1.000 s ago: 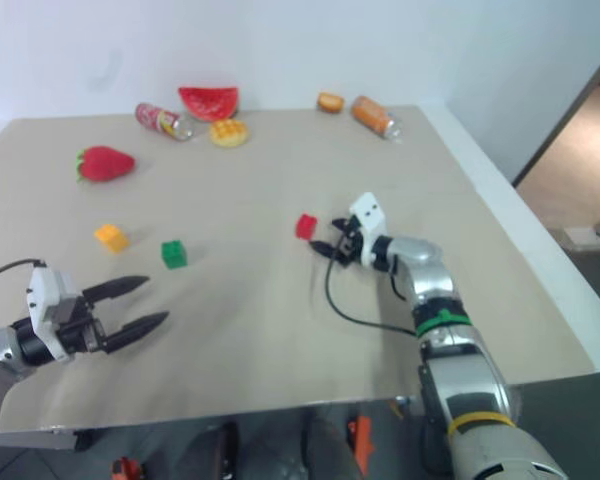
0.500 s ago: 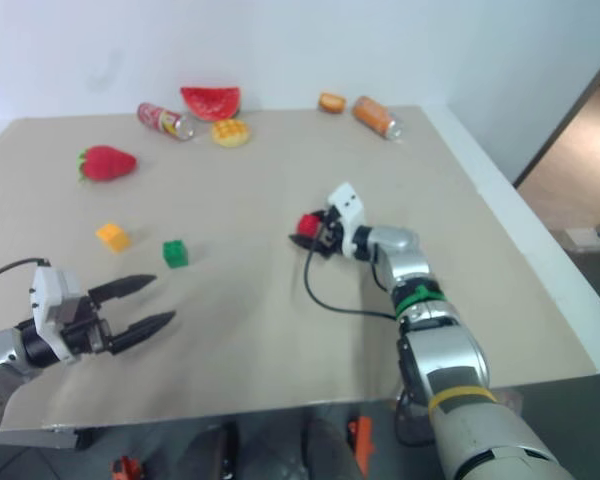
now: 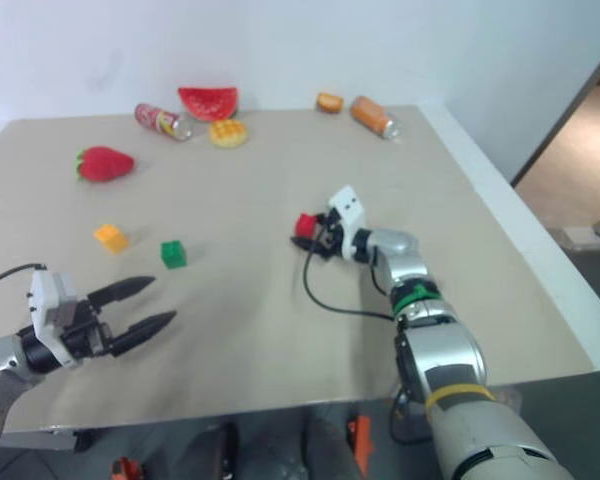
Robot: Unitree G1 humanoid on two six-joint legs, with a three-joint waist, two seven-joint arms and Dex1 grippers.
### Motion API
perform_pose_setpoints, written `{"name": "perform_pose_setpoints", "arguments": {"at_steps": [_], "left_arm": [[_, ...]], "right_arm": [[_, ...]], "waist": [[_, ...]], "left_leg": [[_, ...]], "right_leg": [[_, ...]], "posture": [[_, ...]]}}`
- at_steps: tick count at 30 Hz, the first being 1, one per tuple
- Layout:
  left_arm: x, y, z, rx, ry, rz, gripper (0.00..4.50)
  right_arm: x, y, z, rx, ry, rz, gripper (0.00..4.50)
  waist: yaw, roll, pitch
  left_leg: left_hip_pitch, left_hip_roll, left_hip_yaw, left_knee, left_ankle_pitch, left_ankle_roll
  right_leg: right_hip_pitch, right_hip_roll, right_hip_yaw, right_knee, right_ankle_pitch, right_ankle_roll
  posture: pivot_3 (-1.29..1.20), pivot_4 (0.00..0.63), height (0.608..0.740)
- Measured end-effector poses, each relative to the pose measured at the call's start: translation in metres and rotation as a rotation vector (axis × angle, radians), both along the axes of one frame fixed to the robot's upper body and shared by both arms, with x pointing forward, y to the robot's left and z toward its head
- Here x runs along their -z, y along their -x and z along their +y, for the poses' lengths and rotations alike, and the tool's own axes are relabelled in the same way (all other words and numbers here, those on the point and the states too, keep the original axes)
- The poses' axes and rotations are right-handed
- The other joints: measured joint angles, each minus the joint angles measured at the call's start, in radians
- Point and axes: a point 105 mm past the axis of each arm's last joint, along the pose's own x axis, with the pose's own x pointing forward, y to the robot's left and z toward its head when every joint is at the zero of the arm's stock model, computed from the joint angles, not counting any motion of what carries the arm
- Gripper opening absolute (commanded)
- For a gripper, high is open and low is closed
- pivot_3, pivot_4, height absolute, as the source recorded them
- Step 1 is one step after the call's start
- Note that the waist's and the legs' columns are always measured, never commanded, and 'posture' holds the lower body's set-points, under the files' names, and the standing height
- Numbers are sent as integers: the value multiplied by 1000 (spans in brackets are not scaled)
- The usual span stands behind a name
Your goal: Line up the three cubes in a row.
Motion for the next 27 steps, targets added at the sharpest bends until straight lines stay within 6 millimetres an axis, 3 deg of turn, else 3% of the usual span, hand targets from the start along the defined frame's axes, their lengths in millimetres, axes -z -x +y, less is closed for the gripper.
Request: {"name": "perform_pose_setpoints", "arguments": {"at_steps": [2,5,9,14,18,20,22,27], "left_arm": [[0,2,6,-25,47,17,4112],[5,0,26,-112,129,49,4112],[23,7,41,-164,144,123,4112],[19,9,44,-151,168,116,4112],[15,7,48,-135,188,117,4112],[13,8,47,-109,175,123,4112],[12,9,48,-93,155,122,4112],[9,5,46,-82,155,109,4112]], "right_arm": [[1,0,1,-3,-4,3,1997],[2,1,3,-4,-14,10,1224],[2,1,3,-8,-15,14,1225],[0,12,11,-140,-15,63,1225],[-30,29,20,-330,-30,39,1225],[-41,49,23,-466,-8,25,1225],[-36,75,26,-596,50,23,1225],[-10,94,33,-648,85,74,1225]], "waist": [[0,0,0],[0,0,0],[-1,0,0],[1,0,0],[1,1,0],[3,0,0],[6,0,0],[4,0,0]], "left_leg": [[0,0,0,0,0,0],[0,0,0,0,0,0],[0,1,0,0,0,0],[0,1,0,0,0,0],[0,2,0,0,0,0],[0,2,0,0,0,0],[0,3,-1,0,-1,-1],[0,4,0,1,-1,-2]], "right_leg": [[0,0,0,0,0,0],[0,1,0,0,0,0],[0,0,0,0,0,-1],[0,0,0,0,0,-1],[0,1,-1,1,0,-1],[0,1,-1,1,-1,-1],[0,2,-2,1,-2,-3],[-1,2,-2,1,-1,-4]], "posture": [[0,150,740],[0,150,740],[0,150,740],[0,150,740],[0,150,740],[0,150,740],[0,150,740],[0,150,740]]}}
